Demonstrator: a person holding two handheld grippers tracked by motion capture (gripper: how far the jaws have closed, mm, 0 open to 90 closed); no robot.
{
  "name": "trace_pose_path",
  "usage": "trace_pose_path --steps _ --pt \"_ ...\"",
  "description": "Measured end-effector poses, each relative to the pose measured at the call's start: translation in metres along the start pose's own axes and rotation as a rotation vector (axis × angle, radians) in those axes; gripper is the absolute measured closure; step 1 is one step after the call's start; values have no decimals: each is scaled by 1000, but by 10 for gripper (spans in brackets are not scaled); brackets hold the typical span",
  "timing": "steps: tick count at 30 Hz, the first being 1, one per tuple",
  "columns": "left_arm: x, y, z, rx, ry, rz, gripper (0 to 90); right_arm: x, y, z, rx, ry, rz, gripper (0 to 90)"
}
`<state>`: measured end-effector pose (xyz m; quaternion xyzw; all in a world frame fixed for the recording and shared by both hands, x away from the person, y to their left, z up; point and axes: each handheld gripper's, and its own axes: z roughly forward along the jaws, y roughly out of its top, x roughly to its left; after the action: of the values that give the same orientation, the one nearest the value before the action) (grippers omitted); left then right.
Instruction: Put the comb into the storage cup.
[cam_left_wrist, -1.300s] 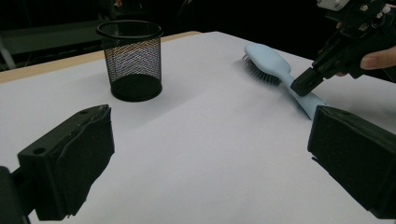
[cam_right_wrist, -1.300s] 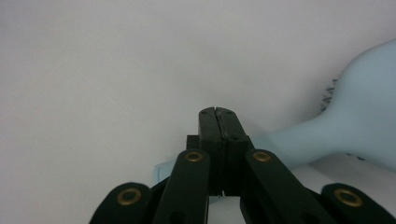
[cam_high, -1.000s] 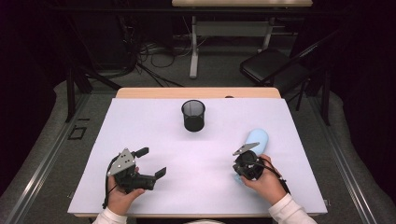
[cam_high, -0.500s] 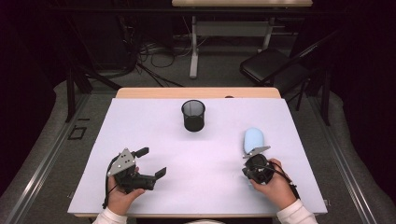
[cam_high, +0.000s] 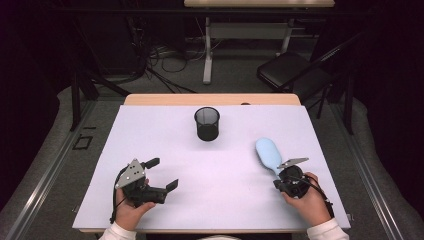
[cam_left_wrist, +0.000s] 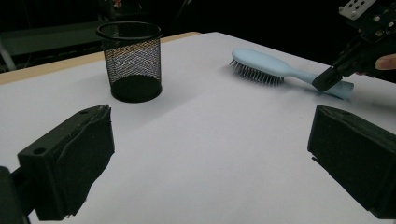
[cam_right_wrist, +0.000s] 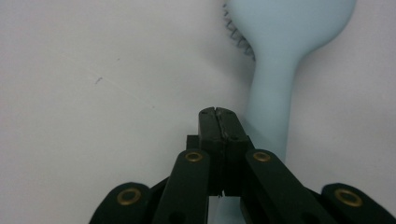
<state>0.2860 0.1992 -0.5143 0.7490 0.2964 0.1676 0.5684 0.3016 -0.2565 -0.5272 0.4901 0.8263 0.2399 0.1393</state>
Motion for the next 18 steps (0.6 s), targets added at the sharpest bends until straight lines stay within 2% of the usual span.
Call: trace_pose_path --steps 8,18 --pt "0 0 0 -1 -1 0 6 -11 -3 -3 -12 -19 41 900" --pt "0 0 0 -1 -1 -5 6 -17 -4 -2 -23 -40 60 894"
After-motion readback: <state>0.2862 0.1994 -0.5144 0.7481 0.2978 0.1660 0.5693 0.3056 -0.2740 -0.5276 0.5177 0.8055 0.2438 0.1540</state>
